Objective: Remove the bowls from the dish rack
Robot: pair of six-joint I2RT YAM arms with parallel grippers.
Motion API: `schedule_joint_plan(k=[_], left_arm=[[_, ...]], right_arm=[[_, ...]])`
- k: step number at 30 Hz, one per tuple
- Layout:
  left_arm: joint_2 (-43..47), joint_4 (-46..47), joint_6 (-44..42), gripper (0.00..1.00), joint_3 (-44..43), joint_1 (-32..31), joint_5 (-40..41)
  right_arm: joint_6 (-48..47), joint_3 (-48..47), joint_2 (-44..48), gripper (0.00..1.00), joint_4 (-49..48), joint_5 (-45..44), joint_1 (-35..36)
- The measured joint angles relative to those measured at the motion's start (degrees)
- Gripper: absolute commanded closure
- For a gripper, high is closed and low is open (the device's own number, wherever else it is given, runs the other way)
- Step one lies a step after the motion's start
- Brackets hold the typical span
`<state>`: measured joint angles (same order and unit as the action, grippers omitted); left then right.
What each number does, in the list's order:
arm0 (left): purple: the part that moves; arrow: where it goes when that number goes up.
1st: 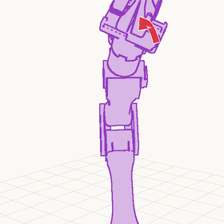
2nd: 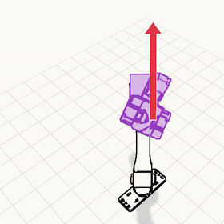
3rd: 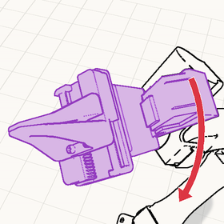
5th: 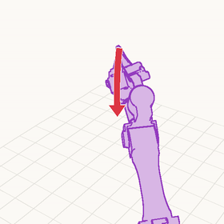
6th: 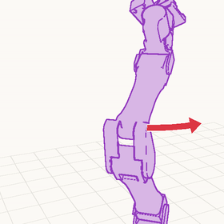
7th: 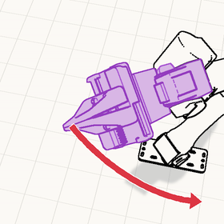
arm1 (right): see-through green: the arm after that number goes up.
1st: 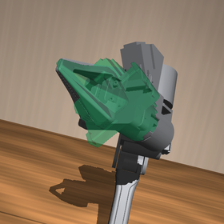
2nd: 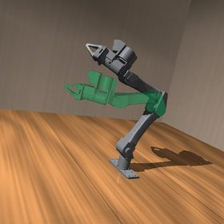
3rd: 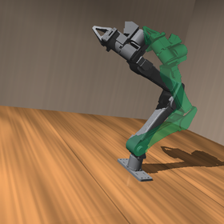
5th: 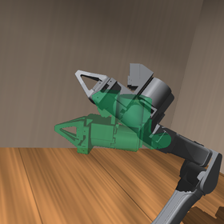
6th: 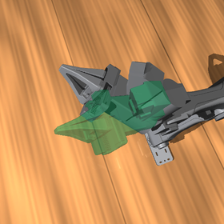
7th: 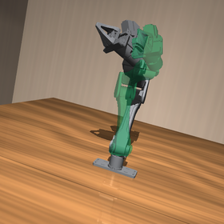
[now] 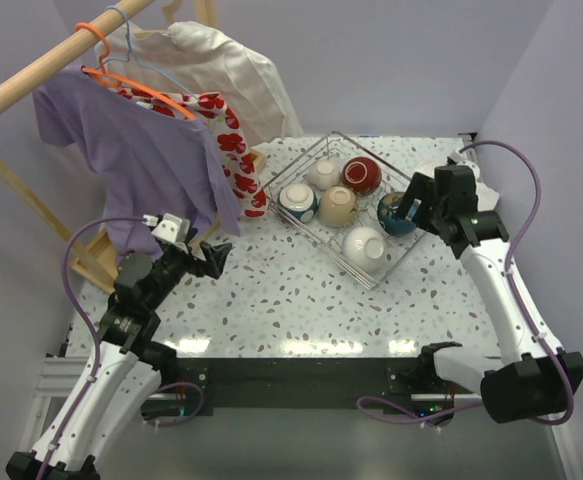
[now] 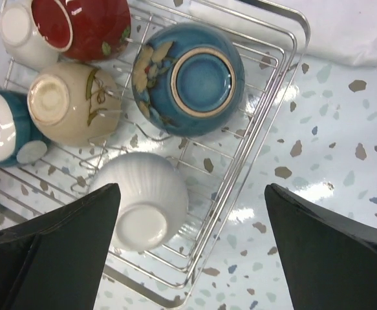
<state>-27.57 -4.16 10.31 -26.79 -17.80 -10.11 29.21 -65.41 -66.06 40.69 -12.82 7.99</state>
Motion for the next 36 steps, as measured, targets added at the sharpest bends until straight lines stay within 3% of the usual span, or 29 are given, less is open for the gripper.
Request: schedule_joint_plan(k=[7,12,19,26,36], left_arm=[[0.9,-0.2,0.0,0.0,0.0,0.0,0.8],[1.7,-0.3,0.0,0.0,0.0,-0.3,1.2],[2.7,-0.6,0.0,0.0,0.0,-0.8,1.4],[3.2,-1.2,0.0,0.0,0.0,-1.4,1.8],[3.9,-1.3,-0.4,0.0,0.0,-1.5,2.1]], right_arm=[[-0.9,-0.6,-2.3,0.01,5.1,-7.6,11.0],[0.5,-5.1,-9.7,0.01,7.6,-16.1,23.0],[4.5,-12.8,-19.5,0.01,10.8,-25.9,33.8],[11.1,-20.2,-31.2,0.01,17.3,-32.7,39.0],[21.3,-27.8,-43.1,0.01,29.0,-38.0,39.3]])
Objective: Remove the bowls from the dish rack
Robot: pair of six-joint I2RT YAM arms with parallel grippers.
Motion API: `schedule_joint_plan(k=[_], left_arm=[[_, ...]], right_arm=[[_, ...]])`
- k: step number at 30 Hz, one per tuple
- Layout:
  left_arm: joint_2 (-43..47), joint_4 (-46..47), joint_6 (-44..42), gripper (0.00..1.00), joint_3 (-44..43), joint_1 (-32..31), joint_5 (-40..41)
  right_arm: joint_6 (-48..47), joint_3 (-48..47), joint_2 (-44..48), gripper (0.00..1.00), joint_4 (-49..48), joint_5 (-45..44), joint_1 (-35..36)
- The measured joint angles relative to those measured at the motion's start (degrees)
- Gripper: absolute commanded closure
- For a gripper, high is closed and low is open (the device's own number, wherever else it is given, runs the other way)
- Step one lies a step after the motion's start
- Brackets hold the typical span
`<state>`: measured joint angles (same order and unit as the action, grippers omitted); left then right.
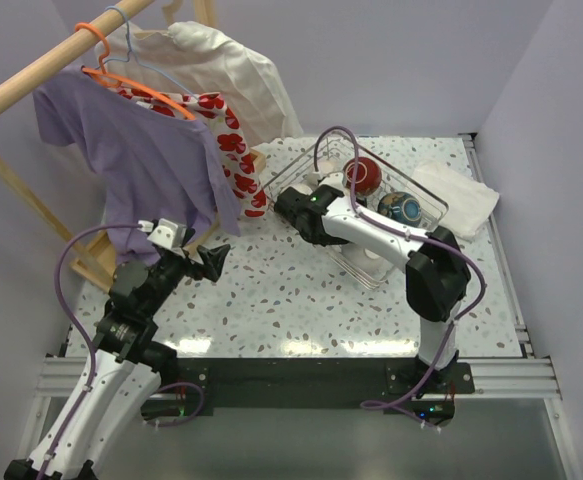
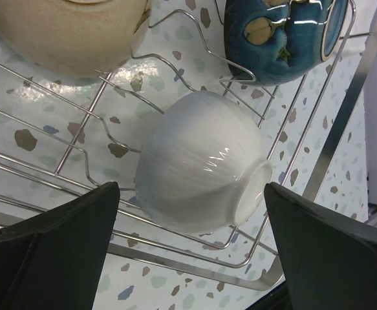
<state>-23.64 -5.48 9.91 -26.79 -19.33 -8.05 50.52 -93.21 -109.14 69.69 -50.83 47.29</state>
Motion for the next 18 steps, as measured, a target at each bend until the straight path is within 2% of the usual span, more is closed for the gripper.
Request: schedule_joint_plan(k=[18], left_arm=[[0.0,-0.1,0.0,0.0,0.0,-0.7,0.8]], right_arm=[[2.2,3.5,-0.3,0.02,-2.5,1.7,-4.0]])
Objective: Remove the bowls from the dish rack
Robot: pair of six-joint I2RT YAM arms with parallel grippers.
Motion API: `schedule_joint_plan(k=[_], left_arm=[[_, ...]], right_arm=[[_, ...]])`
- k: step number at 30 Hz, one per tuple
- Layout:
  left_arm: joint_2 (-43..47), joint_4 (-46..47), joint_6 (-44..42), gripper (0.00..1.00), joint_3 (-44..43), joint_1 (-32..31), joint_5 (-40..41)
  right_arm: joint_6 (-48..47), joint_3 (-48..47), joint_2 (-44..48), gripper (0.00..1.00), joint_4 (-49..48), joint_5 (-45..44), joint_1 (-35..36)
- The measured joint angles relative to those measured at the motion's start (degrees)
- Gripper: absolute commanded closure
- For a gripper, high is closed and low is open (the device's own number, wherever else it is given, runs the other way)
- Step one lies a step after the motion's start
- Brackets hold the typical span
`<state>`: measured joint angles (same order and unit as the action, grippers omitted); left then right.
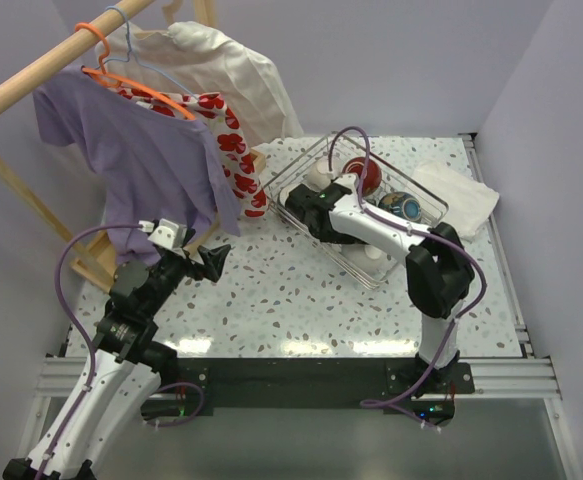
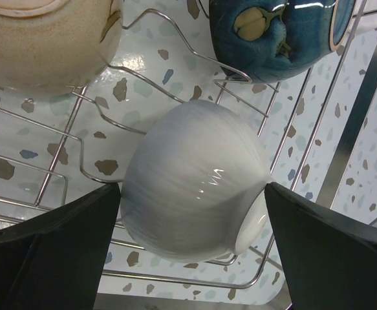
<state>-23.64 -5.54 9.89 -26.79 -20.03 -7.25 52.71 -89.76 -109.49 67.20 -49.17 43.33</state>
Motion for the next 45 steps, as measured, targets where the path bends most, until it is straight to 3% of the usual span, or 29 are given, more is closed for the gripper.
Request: schedule_joint_plan(k=[17,31,45], left_arm=[[0.0,-0.1,0.0,0.0,0.0,0.0,0.0],[0.0,-0.1,0.0,0.0,0.0,0.0,0.0],[0.0,-0.1,0.0,0.0,0.0,0.0,0.0]], right_arm=[[-0.8,1.0,0.7,0.02,-1.6,2.7,-1.6],[-0.2,1.0,1.9,0.27,-1.2,4.9,-2.0],[-0.3,2.9,6.3,0.41,-0.3,6.8,-2.1]])
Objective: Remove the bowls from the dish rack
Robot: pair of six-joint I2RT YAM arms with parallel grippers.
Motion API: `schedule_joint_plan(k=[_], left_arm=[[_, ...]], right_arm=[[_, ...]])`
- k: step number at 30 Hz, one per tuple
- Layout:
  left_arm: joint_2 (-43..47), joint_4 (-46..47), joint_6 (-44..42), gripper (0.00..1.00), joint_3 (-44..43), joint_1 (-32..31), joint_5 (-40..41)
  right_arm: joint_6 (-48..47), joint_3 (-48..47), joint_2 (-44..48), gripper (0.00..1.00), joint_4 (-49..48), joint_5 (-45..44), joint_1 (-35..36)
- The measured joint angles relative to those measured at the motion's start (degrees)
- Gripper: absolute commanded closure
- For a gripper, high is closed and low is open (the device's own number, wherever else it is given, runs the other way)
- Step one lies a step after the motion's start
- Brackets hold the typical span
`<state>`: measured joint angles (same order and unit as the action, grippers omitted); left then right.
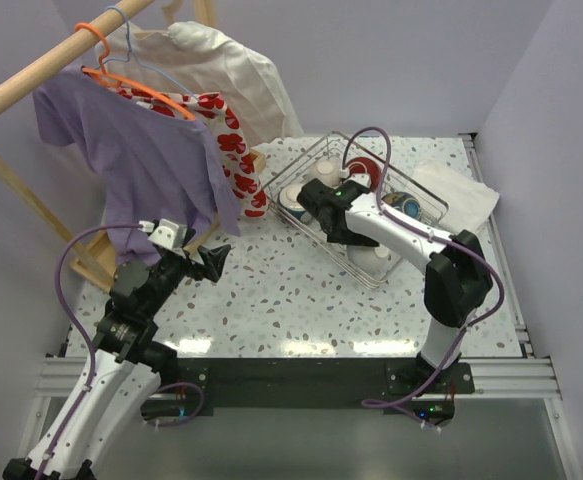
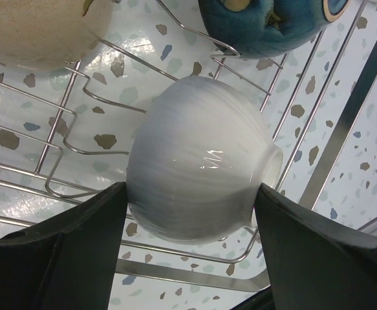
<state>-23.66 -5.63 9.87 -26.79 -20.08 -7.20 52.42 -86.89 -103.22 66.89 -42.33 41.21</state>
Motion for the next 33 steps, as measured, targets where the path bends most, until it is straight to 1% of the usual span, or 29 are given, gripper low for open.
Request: schedule_joint_plan(k=[2,6,7,10,13,15,17,21,26,27,33], left_arm=[[0.0,0.0,0.0,0.0,0.0,0.0,0.0],[0.0,0.0,0.0,0.0,0.0,0.0,0.0],[0.0,0.0,0.0,0.0,0.0,0.0,0.0],[0.0,0.0,0.0,0.0,0.0,0.0,0.0],[-0.2,0.0,0.0,0.0,0.0,0.0,0.0],[-0.7,0.0,0.0,0.0,0.0,0.0,-0.1],[-1.7,0.0,0.1,0.0,0.0,0.0,-0.2],[-5.1,-0.1,0.8,0.0,-0.8,0.0,-1.1],[-10.6,0.0,3.2,0.0,-3.1,0.0,-3.6],[-12.2,0.1,3.9,0.0,-3.8,0.0,-4.6],[-21.0,3.9,10.0,0.0,-5.7,-0.9,-10.8]], right_arm=[[0.0,0.5,1.0,0.43,0.0,0.1,0.0],[-0.2,1.9,3.1,0.51,0.0,0.8,0.0],[-0.2,2.3,3.7,0.56,0.0,1.2,0.0],[-0.7,3.3,5.9,0.64,-0.1,1.7,0.0],[-1.4,4.0,8.6,0.67,-0.6,2.2,0.0],[-2.1,4.0,10.5,0.71,-1.0,2.6,0.0],[-2.7,4.2,12.3,0.8,-1.9,3.0,-0.1],[-4.5,5.8,15.6,0.83,-4.7,4.5,-0.7],[-7.5,8.7,19.0,0.84,-9.2,7.9,-2.3],[-8.2,8.8,19.4,0.85,-9.9,8.6,-2.4],[-12.5,8.9,22.1,0.85,-14.0,12.3,-2.7]])
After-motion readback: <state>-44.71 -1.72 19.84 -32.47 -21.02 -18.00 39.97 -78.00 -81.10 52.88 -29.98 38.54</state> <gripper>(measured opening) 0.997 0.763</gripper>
